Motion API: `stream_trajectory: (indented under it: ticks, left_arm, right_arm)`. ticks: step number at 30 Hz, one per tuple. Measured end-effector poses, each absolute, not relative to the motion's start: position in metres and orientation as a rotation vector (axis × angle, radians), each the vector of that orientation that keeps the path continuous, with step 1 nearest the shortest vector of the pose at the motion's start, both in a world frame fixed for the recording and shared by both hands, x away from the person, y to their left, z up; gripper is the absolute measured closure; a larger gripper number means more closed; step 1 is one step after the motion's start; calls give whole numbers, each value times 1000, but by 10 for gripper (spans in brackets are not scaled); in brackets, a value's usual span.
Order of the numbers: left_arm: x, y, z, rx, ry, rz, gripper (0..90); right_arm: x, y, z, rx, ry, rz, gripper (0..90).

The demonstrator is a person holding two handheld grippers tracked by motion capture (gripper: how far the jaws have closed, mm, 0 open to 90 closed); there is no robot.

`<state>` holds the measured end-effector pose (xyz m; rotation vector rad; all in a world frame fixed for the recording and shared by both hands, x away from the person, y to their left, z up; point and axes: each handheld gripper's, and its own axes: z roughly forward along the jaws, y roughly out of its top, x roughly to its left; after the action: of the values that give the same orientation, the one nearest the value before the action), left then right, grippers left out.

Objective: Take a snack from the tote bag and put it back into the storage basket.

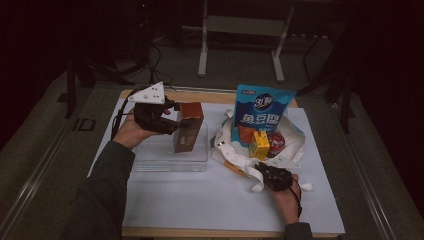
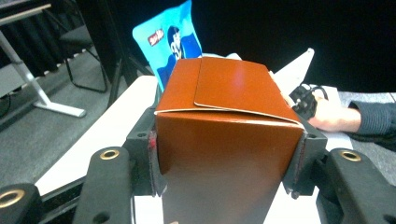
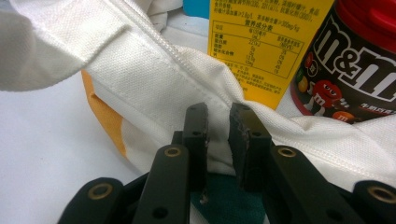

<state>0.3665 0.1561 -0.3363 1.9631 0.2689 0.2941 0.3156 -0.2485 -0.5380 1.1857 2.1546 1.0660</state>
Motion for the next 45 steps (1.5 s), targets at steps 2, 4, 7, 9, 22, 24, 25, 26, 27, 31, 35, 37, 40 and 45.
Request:
stream_trajectory:
  ticks: [2,4,7,9,22,24,25,26,27,31,35,37,40,45]
  left_arm:
    - [367,158,-338,1968,265,286,428]
    - [368,159,-339,1970,267,282,427]
    - [371,162,-344,1990,283,268,428]
    - [373,164,-346,1995,292,247,428]
    - [378,169,-353,2031,321,215,427]
    - [380,172,-355,2038,334,211,427]
    - [380,172,-356,2037,340,214,427]
    - [381,173,-356,2040,342,216,427]
    - [381,174,-357,2042,349,217,427]
    - [380,178,-360,2054,360,255,426]
    - [380,181,-361,2067,364,254,427]
    - [379,182,-362,2074,366,257,426]
    - [378,185,-363,2083,370,271,426]
    - [376,192,-369,2096,375,264,426]
  right_arm:
    - [315,-248,-538,1185,2153,1065,768]
    - [316,-248,-538,1185,2153,1066,768]
    - [315,-248,-538,1186,2153,1066,768]
    - [315,-248,-538,1183,2153,1064,768]
    - [315,-249,-538,1185,2154,1069,765]
    - [315,-249,-538,1187,2154,1071,765]
    - [315,-249,-538,1187,2154,1071,764]
    - [315,-249,-538,1186,2154,1070,764]
    - [315,-249,-538,1185,2154,1069,765]
    - [315,-249,-538,1185,2154,1069,764]
    - [315,-249,-538,1186,2154,1069,764]
    - [315,-249,-538,1186,2154,1071,764]
    - [315,-249,-538,1185,2154,1069,764]
    - [315,-248,-538,1184,2153,1068,764]
